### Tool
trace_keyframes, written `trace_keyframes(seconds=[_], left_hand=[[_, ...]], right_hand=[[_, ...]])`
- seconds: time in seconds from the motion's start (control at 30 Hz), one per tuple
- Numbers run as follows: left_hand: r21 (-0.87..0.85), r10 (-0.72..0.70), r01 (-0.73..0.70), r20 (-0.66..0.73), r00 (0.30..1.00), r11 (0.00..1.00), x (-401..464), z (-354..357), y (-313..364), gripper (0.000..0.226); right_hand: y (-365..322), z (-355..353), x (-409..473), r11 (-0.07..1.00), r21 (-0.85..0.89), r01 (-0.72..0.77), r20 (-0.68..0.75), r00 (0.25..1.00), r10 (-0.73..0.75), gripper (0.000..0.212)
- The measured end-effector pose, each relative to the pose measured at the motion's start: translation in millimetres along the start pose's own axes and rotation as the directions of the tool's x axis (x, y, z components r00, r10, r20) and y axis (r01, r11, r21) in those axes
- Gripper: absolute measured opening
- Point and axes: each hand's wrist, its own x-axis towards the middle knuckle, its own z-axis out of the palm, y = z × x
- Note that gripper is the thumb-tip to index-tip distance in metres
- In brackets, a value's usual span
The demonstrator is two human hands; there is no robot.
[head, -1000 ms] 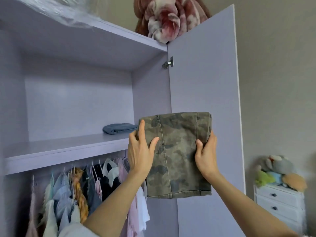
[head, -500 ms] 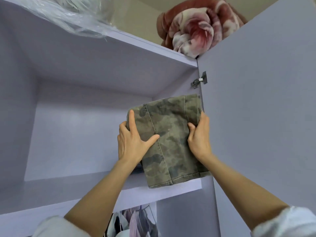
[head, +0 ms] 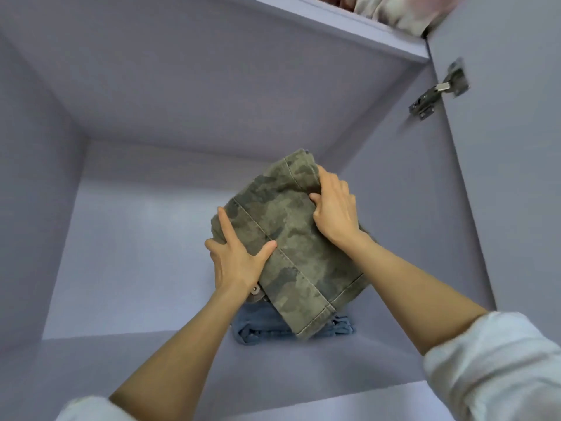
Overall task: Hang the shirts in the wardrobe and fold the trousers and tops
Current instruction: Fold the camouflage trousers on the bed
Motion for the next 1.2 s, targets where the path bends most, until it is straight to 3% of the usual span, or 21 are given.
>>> trace_keyframes(seconds=[0.1,0.23,0.33,0.37,0.43,0.53,0.63,0.7,0.73,0.8,0.87,0.93,1.0,1.1,1.2], left_hand=[[0.059,-0.194,0.189,0.081,0.978,0.980,12,29,-24,0.116],[0.289,-0.406,0.342,0.201,0.891,0.894,34,63,-64,0.103],[0.752,-0.520,0.156,0.276,0.808,0.641,61,56,-81,0.074],[0.820,-0.526,0.106,0.256,0.811,0.562,64,55,-88,0.069],[0.863,-0.458,0.066,0.199,0.867,0.500,77,55,-92,0.067],[0.784,-0.333,0.004,0.259,0.907,0.621,93,68,-103,0.067],[0.622,-0.302,-0.054,0.453,0.839,0.781,101,78,-116,0.066],[0.514,-0.366,0.071,0.499,0.786,0.855,99,84,-129,0.067],[0.466,-0.416,0.169,0.499,0.760,0.868,95,86,-137,0.068],[0.406,-0.529,0.355,0.489,0.694,0.842,88,92,-151,0.075],[0.357,-0.581,0.458,0.485,0.654,0.814,83,100,-161,0.078],[0.319,-0.599,0.507,0.449,0.663,0.801,85,109,-161,0.078],[0.306,-0.595,0.511,0.388,0.704,0.804,90,114,-157,0.063],[0.104,-0.513,0.510,0.334,0.791,0.854,101,118,-139,0.040],[-0.282,-0.488,0.582,0.339,0.804,0.763,111,122,-112,0.024]], right_hand=[[30,49,40,0.989,0.035,0.144,0.215,0.965,-0.148,0.050],[67,137,75,0.977,0.034,0.209,0.552,0.812,-0.192,0.052],[90,197,53,0.938,-0.106,0.329,0.756,0.639,-0.139,0.057],[99,214,38,0.925,-0.132,0.357,0.802,0.587,-0.112,0.057],[113,223,20,0.942,-0.129,0.310,0.863,0.503,-0.048,0.054],[123,219,0,0.991,0.005,0.134,0.915,0.400,-0.058,0.053],[116,199,-21,0.997,0.076,0.021,0.977,0.198,-0.078,0.067],[111,185,-40,0.995,0.088,-0.052,0.992,0.092,-0.083,0.084],[110,179,-52,0.995,0.097,-0.039,0.992,0.084,-0.094,0.091],[109,173,-76,0.990,0.099,0.102,0.984,0.141,-0.113,0.096],[111,172,-96,0.965,0.071,0.253,0.959,0.249,-0.136,0.084],[115,171,-100,0.948,0.061,0.314,0.917,0.356,-0.177,0.066],[118,168,-92,0.932,0.029,0.362,0.872,0.446,-0.200,0.058],[125,159,-82,0.938,-0.129,0.322,0.764,0.635,-0.112,0.054],[132,155,-77,0.957,-0.227,0.183,0.532,0.846,-0.035,0.051]])
